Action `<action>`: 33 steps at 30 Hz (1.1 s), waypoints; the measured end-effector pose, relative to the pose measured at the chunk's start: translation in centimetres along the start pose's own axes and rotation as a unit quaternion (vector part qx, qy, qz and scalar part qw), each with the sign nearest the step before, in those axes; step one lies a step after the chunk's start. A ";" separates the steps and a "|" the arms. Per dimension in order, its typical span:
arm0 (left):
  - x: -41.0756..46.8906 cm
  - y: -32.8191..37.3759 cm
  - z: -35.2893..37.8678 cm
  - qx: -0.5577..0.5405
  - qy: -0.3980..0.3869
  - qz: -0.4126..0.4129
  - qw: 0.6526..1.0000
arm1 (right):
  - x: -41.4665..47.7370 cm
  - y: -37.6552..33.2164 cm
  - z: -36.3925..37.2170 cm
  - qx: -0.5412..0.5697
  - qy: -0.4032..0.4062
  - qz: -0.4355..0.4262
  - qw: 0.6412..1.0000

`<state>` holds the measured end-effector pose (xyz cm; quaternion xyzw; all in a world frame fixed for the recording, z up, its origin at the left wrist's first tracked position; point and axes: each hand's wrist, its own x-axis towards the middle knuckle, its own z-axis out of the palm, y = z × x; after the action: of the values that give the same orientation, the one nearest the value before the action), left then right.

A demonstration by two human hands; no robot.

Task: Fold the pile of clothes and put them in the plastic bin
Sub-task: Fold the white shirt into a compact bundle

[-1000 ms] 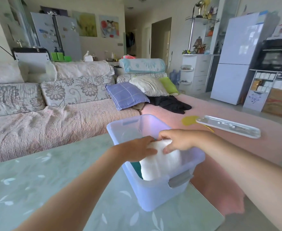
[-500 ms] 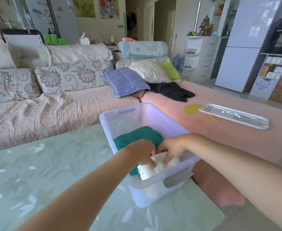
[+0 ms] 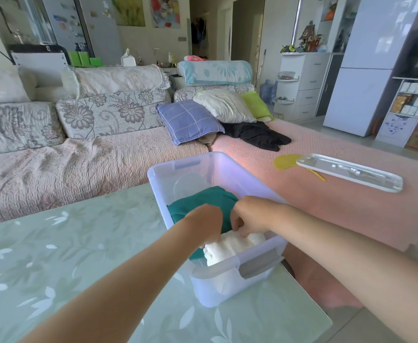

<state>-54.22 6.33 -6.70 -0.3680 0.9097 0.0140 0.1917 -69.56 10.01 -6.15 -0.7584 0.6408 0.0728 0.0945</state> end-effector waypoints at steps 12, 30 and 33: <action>-0.5 -0.1 0.5 -0.094 -0.016 0.036 0.995 | 1.1 0.1 0.2 -0.041 -0.024 0.028 0.998; -5.5 -3.0 -1.9 -0.187 0.131 0.001 0.974 | -1.2 -5.2 -3.7 0.080 0.060 0.088 0.991; -8.7 -5.9 -2.7 -0.237 0.230 -0.050 0.943 | -1.4 -9.0 -6.2 0.131 0.121 0.053 0.983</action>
<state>-45.49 7.37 -0.38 -0.4411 0.8798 0.1345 -0.1149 -60.98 11.32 0.62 -0.7078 0.6906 -0.0992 0.1106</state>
